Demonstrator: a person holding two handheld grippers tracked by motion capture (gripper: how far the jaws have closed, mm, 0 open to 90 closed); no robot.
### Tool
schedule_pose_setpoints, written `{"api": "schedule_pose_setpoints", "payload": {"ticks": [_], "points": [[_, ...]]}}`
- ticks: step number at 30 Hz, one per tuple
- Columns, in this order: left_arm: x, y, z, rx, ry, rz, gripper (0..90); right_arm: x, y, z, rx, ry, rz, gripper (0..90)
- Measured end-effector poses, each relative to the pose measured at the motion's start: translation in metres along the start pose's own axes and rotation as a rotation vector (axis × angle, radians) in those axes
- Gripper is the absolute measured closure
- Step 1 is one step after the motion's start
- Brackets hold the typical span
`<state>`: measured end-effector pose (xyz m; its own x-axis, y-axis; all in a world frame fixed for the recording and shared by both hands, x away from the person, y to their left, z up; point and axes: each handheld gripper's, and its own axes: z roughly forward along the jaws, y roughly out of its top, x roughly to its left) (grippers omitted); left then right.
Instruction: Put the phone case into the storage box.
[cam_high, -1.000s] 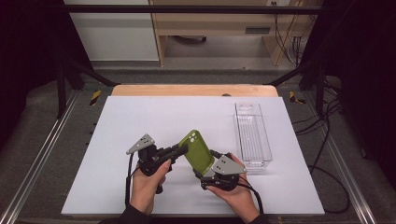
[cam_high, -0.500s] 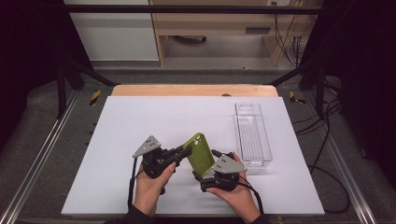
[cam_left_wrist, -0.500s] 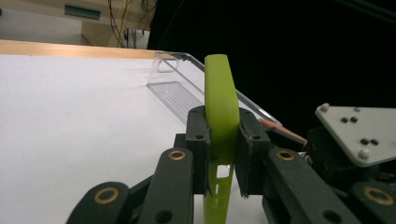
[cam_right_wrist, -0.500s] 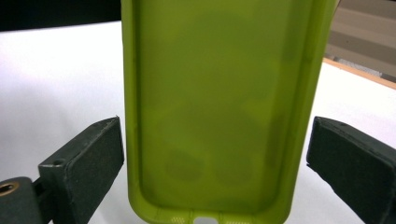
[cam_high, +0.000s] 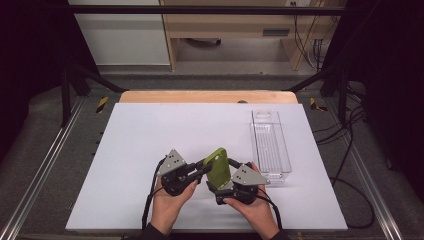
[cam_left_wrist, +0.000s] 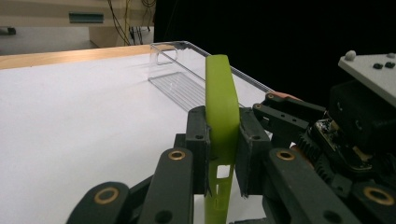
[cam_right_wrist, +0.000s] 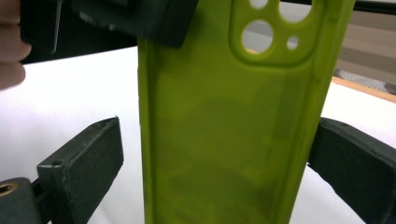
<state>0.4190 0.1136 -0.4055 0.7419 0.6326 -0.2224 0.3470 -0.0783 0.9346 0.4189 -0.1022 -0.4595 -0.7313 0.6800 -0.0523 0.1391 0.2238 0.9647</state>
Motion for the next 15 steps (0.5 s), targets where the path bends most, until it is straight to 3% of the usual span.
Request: {"api": "schedule_pose_setpoints", "payload": {"ticks": [15], "points": [[-0.0100,-0.0004,0.0033,-0.001,-0.006,0.027,77.4,-0.0034,0.0065,-0.0047,-0.035,-0.019,0.042,4.8]]}}
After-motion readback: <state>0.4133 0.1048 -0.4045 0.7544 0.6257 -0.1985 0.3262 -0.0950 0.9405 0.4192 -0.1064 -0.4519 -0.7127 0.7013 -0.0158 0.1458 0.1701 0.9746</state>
